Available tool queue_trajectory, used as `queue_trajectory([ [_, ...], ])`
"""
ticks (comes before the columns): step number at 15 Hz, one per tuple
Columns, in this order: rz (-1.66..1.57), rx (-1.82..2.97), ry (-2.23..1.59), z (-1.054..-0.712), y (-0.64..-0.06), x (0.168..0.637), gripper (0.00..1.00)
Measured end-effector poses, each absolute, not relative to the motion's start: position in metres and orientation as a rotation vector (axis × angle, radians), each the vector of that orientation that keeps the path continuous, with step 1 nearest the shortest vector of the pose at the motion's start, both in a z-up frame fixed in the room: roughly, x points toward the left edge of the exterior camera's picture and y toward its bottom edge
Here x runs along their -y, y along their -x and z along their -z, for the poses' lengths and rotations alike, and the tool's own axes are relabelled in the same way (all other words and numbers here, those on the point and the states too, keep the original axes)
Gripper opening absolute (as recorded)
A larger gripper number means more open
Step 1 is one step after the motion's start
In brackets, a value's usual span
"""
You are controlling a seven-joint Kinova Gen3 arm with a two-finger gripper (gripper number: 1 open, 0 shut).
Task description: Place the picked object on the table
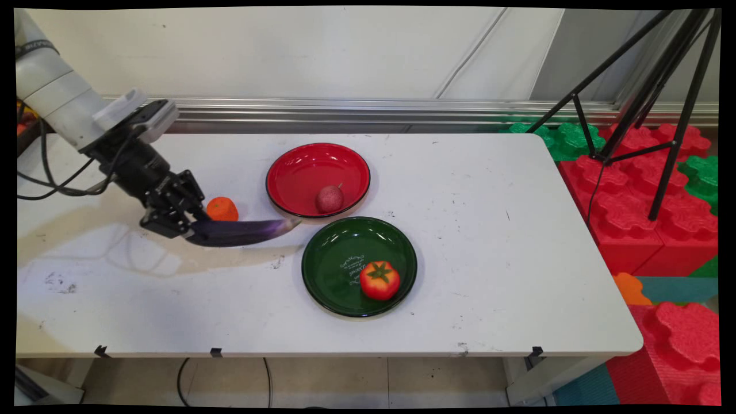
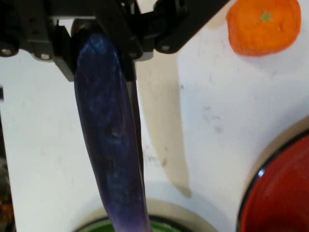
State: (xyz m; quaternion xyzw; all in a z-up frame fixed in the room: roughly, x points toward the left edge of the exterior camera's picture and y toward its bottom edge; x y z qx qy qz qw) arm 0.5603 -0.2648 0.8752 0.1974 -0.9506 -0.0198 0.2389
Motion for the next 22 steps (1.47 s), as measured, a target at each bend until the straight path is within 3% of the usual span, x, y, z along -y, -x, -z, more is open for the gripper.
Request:
queue_trajectory([
  [18, -0.044, 2.818, 0.044, -0.814, -0.609, 0.284, 0.00],
  [19, -0.052, 2.821, 0.066, -0.812, -0.611, 0.285, 1.00],
  [22, -0.066, 2.822, 0.095, -0.810, -0.613, 0.286, 1.00],
])
